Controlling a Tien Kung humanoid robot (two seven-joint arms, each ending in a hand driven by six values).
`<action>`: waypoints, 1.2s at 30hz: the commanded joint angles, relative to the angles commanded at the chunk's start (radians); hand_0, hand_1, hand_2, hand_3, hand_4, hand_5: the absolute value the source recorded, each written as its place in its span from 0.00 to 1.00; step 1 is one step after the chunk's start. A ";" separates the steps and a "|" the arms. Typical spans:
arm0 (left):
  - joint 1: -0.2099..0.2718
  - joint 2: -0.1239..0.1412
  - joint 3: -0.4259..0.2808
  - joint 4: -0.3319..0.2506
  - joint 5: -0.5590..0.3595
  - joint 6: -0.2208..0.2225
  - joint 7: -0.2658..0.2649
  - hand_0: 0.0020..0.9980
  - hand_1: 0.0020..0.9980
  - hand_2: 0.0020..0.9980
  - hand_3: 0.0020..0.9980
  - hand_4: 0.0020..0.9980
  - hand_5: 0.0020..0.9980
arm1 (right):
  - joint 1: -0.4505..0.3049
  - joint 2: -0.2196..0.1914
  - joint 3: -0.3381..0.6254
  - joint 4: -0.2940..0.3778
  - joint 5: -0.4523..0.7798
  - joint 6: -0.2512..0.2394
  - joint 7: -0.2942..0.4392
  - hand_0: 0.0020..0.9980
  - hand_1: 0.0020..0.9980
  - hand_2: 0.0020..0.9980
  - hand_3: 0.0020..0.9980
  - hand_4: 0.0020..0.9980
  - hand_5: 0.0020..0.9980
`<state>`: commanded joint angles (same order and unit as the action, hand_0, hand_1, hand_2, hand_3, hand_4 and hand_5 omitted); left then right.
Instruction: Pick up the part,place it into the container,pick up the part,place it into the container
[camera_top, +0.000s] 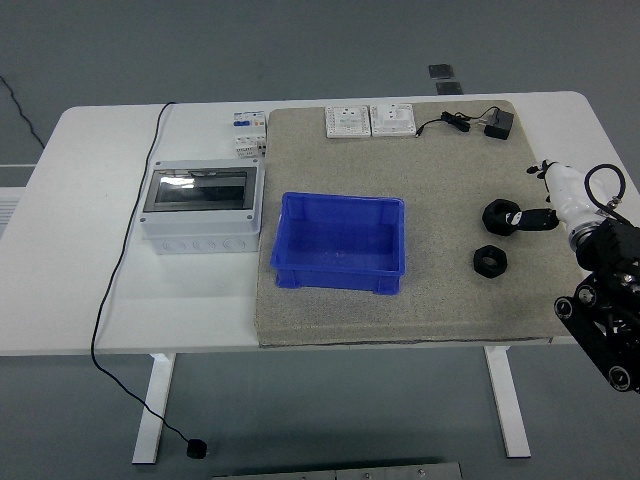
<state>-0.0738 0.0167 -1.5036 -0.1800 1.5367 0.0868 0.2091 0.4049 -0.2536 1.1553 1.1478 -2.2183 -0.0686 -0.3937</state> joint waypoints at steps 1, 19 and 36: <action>0.000 0.000 0.000 0.000 0.001 0.000 0.000 0.74 0.65 0.68 0.60 0.66 0.51 | 0.011 -0.002 -0.008 -0.009 0.001 0.006 -0.002 0.42 0.58 0.84 0.85 0.94 0.32; -0.004 0.004 -0.003 0.000 0.010 0.001 0.002 0.73 0.65 0.67 0.60 0.66 0.51 | 0.115 0.007 -0.100 -0.136 0.102 0.079 -0.009 0.42 0.56 0.78 0.81 0.94 0.33; -0.006 0.006 -0.004 0.000 0.016 0.002 0.002 0.74 0.65 0.67 0.60 0.66 0.50 | 0.145 0.018 -0.152 -0.182 0.128 0.123 -0.020 0.39 0.48 0.71 0.72 0.92 0.30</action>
<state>-0.0796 0.0225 -1.5077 -0.1800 1.5522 0.0891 0.2114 0.5498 -0.2360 1.0030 0.9660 -2.0899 0.0544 -0.4132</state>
